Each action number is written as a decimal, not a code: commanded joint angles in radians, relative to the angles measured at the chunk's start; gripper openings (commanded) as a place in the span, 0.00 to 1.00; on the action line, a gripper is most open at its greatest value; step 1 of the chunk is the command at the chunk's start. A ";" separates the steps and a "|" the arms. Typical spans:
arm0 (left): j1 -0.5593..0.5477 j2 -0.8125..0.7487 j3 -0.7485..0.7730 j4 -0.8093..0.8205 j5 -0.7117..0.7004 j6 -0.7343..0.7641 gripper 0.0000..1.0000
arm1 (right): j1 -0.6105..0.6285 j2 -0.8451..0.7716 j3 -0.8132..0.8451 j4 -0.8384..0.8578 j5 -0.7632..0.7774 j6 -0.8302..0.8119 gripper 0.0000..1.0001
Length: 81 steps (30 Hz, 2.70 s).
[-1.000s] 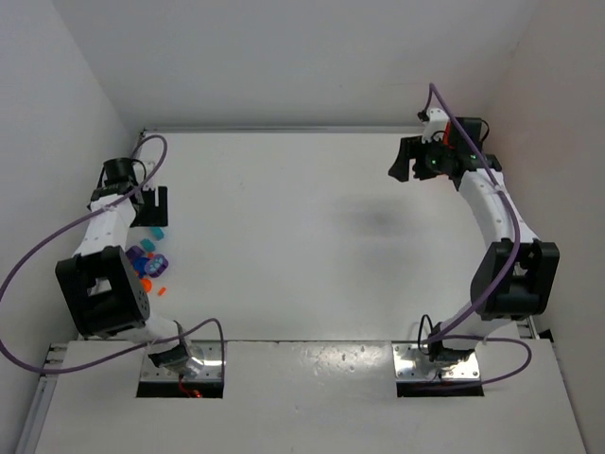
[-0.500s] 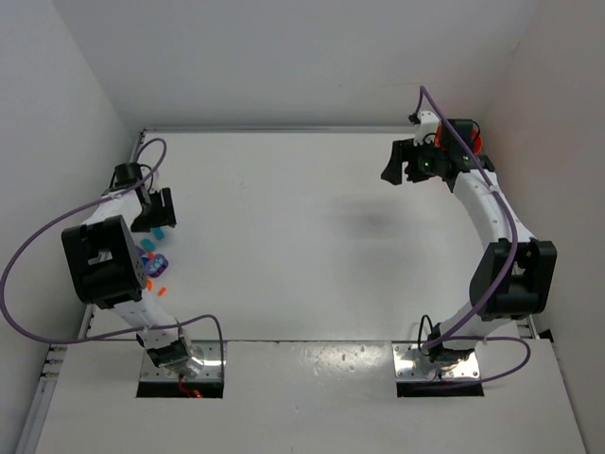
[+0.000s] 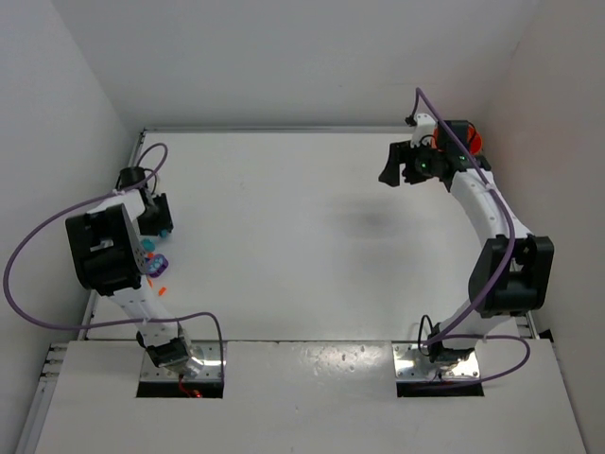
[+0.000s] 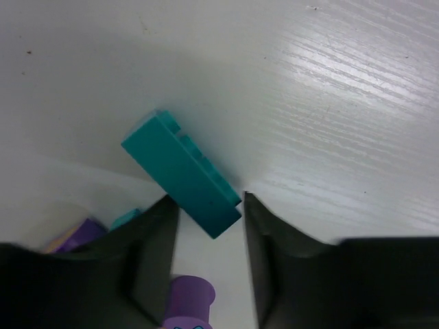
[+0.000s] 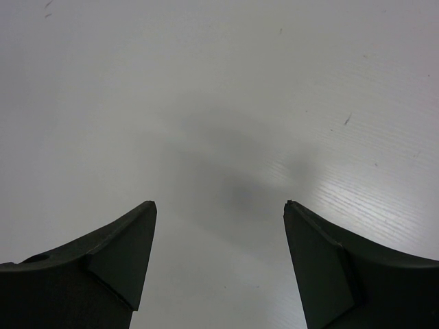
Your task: Sort the legos into containers by color
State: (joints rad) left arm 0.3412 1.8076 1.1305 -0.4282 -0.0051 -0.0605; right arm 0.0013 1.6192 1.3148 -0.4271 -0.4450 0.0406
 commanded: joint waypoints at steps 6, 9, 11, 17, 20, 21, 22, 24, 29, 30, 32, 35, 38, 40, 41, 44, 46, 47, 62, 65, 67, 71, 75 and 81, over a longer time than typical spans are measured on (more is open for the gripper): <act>-0.001 0.022 0.022 0.054 0.119 0.047 0.19 | 0.009 -0.005 -0.026 0.028 -0.075 0.022 0.75; -0.014 0.003 0.022 0.054 0.194 0.073 0.19 | 0.028 -0.048 -0.067 0.028 -0.122 0.059 0.75; -0.028 -0.039 0.009 0.043 0.323 0.115 0.19 | 0.028 -0.067 -0.086 0.028 -0.170 0.090 0.75; -0.091 -0.198 -0.011 -0.114 0.883 0.368 0.20 | 0.055 -0.093 -0.121 0.080 -0.371 0.239 0.75; -0.169 -0.255 0.017 -0.235 1.032 0.488 0.20 | 0.066 -0.081 -0.158 0.177 -0.477 0.405 0.75; -0.213 -0.281 0.017 -0.254 1.080 0.488 0.20 | 0.075 -0.070 -0.185 0.251 -0.519 0.515 0.75; -0.214 -0.292 0.017 -0.254 1.080 0.488 0.20 | 0.075 -0.070 -0.186 0.295 -0.541 0.516 0.75; -0.286 -0.301 0.029 -0.302 1.143 0.515 0.21 | 0.098 -0.045 -0.236 0.391 -0.612 0.680 0.75; -0.427 -0.289 0.067 -0.313 1.287 0.466 0.25 | 0.169 -0.027 -0.282 0.658 -0.734 0.777 0.75; -0.442 -0.278 0.077 -0.322 1.344 0.450 0.25 | 0.181 -0.027 -0.269 0.674 -0.751 0.766 0.75; -0.470 -0.255 0.086 -0.322 1.404 0.426 0.25 | 0.213 -0.006 -0.243 0.688 -0.811 0.736 0.75; -0.513 -0.223 0.115 -0.331 1.476 0.395 0.25 | 0.250 0.017 -0.184 0.599 -0.883 0.583 0.75; -0.550 -0.223 0.124 -0.331 1.485 0.367 0.25 | 0.292 0.028 -0.114 0.378 -0.893 0.337 0.75; -0.568 -0.223 0.124 -0.331 1.485 0.367 0.25 | 0.310 0.028 -0.104 0.360 -0.893 0.312 0.75; -0.583 -0.232 0.124 -0.331 1.485 0.367 0.25 | 0.319 0.028 -0.092 0.372 -0.884 0.312 0.75; -0.611 -0.241 0.124 -0.331 1.458 0.367 0.24 | 0.347 0.065 -0.069 0.372 -0.874 0.303 0.73; -0.622 -0.251 0.115 -0.331 1.449 0.367 0.24 | 0.359 0.076 -0.060 0.372 -0.874 0.303 0.72; -0.622 -0.251 0.115 -0.331 1.449 0.367 0.24 | 0.373 0.076 -0.060 0.384 -0.874 0.303 0.71; -0.640 -0.269 0.106 -0.331 1.430 0.376 0.24 | 0.459 0.076 -0.081 0.413 -0.847 0.303 0.48; -0.640 -0.269 0.097 -0.331 1.430 0.376 0.24 | 0.468 0.067 -0.081 0.413 -0.836 0.303 0.35; -0.640 -0.269 0.097 -0.331 1.419 0.376 0.25 | 0.468 0.067 -0.081 0.413 -0.825 0.303 0.23; -0.640 -0.269 0.097 -0.331 1.377 0.367 0.66 | 0.447 0.044 -0.071 0.413 -0.791 0.312 0.02; -0.604 -0.300 0.106 -0.331 1.327 0.367 0.82 | 0.393 0.010 -0.017 0.173 -0.713 0.098 0.00; -0.504 -0.372 0.058 -0.196 1.239 0.225 0.92 | 0.275 -0.070 -0.003 -0.050 -0.350 -0.076 0.00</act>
State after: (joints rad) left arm -0.2100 1.5120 1.2098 -0.7288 1.2789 0.2440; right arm 0.3313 1.6348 1.2675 -0.3595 -1.0088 0.1158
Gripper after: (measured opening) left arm 0.914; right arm 0.286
